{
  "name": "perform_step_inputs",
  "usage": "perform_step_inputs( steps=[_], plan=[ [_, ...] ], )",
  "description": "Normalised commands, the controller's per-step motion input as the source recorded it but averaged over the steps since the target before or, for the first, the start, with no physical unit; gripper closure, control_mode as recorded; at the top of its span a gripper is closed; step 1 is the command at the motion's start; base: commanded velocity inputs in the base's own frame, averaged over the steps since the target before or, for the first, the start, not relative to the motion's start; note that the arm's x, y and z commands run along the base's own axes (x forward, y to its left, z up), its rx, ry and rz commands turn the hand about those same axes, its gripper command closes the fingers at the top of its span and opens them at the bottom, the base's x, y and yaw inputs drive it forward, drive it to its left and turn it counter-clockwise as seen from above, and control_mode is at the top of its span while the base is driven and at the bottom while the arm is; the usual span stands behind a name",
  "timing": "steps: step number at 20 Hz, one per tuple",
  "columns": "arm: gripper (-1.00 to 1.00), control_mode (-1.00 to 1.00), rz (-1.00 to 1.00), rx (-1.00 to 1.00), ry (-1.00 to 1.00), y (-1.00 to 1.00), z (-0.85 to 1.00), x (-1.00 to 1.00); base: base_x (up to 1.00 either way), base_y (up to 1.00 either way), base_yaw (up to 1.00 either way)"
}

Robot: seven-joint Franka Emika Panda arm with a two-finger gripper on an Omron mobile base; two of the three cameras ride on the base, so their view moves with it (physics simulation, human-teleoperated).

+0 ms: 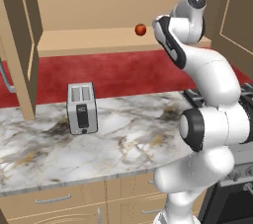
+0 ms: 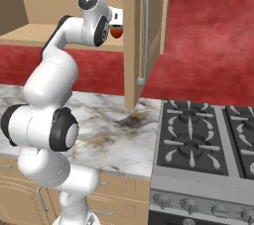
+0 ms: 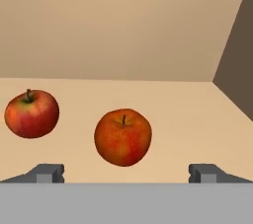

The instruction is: Pick the apples from the cabinet and place them in one bowl. Pick the pear from the sink and place it in the other bowl.

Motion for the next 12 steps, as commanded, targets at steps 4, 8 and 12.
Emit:
perform_step_inputs(
  steps=[4,8,12],
  plan=[
    [-1.0,-1.0,0.0,0.0,0.07,0.0,-0.02,0.33,0.0,0.0,0.0],
    [-1.0,-1.0,0.0,0.0,0.11,0.0,-0.03,0.24,0.0,0.0,0.0],
    [-1.0,-1.0,0.0,0.0,0.11,0.0,-0.06,0.21,0.0,0.0,0.0]
  ],
)
